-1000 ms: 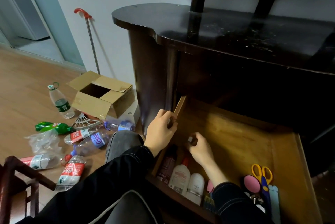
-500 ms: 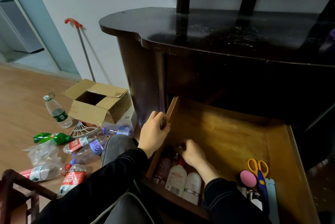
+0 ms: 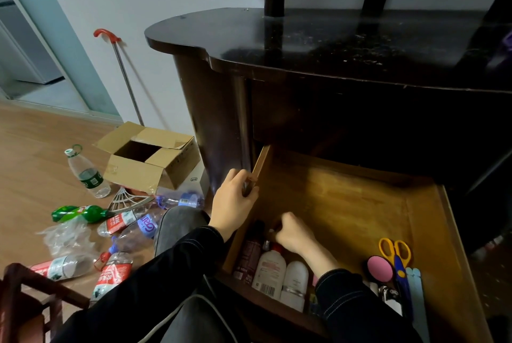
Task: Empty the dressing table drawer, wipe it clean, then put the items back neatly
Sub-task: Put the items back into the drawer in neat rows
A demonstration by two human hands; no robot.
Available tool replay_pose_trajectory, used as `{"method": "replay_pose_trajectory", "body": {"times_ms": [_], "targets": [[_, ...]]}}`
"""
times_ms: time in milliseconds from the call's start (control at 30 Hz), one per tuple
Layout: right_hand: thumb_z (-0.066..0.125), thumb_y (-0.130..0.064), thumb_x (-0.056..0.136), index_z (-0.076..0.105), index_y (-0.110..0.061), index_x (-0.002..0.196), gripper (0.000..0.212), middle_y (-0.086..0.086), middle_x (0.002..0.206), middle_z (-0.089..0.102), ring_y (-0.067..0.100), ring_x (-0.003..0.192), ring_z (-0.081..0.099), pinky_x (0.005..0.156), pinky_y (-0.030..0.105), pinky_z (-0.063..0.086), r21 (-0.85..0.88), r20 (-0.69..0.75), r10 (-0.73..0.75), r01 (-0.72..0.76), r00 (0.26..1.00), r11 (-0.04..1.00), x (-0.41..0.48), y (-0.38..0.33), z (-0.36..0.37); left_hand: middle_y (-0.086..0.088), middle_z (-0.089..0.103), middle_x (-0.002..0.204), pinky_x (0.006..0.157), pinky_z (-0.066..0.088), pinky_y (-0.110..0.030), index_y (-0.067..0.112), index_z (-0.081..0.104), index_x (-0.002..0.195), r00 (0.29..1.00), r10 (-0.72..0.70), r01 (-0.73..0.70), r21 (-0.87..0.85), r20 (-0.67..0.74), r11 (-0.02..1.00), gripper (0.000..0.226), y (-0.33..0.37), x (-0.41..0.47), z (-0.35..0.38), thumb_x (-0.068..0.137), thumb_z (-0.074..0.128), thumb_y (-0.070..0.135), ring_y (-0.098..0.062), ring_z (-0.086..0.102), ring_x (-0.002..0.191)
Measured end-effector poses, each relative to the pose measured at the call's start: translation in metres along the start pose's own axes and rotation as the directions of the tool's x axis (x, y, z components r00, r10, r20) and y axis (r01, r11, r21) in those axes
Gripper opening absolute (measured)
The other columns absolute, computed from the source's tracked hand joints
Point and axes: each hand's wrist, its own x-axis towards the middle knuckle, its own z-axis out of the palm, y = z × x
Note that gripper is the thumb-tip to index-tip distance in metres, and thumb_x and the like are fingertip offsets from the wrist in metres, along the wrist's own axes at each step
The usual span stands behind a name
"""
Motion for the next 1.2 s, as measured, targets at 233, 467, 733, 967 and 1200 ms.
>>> {"method": "replay_pose_trajectory", "body": {"times_ms": [233,467,733,967,1200], "targets": [[0.06,-0.027,0.098,0.064,-0.021,0.118,0.021,-0.002,0.108,0.069,0.018,0.093,0.067,0.081,0.042,0.059,0.037,-0.11,-0.047,0.051,0.993,0.998,-0.015,-0.011,-0.021,0.014,0.049,0.101,0.074,0.057,-0.023,0.029,0.057,0.105,1.0,-0.017,0.017,-0.002,0.018,1.0,0.015,0.001,0.001,-0.001,0.093,0.065,0.027,-0.006,0.058,0.089],[0.061,-0.035,0.099,0.072,-0.037,0.098,0.011,-0.015,0.091,0.073,-0.002,0.073,0.066,0.058,0.015,0.048,0.42,-0.134,-0.1,0.147,0.986,0.895,-0.129,-0.011,-0.07,0.003,0.048,0.119,0.088,0.049,-0.034,0.023,0.06,0.12,0.984,0.115,-0.137,0.161,0.135,0.977,0.033,0.014,-0.02,-0.031,0.092,0.064,0.04,-0.015,0.047,0.107],[0.068,-0.054,0.088,0.068,-0.043,0.094,0.012,-0.025,0.096,0.062,-0.007,0.099,0.057,0.078,0.013,0.046,-0.03,-0.278,-0.095,0.09,0.956,0.995,-0.276,0.062,-0.071,0.019,0.061,0.095,0.083,0.047,-0.02,0.031,0.069,0.097,0.751,0.481,-0.46,-0.166,0.452,0.873,0.026,0.056,-0.111,-0.074,0.092,0.059,0.054,0.001,0.056,0.09],[0.068,-0.042,0.093,0.072,-0.034,0.115,0.024,-0.026,0.105,0.059,-0.003,0.105,0.052,0.091,0.013,0.037,-0.222,-0.429,-0.22,0.134,0.876,0.966,-0.294,0.085,-0.05,0.015,0.062,0.09,0.064,0.052,-0.028,0.028,0.069,0.091,0.732,0.59,-0.616,-0.039,0.34,0.787,0.031,0.052,-0.143,-0.051,0.086,0.064,0.058,-0.009,0.056,0.078],[0.074,-0.032,0.091,0.075,-0.026,0.109,0.019,-0.019,0.102,0.064,0.003,0.098,0.056,0.085,0.014,0.035,-0.238,-0.499,-0.239,0.134,0.833,0.962,-0.285,0.089,-0.056,0.018,0.058,0.089,0.063,0.044,-0.02,0.027,0.066,0.089,0.734,0.606,-0.633,-0.016,0.306,0.774,0.029,0.062,-0.133,-0.048,0.089,0.062,0.056,-0.004,0.049,0.076]]}}
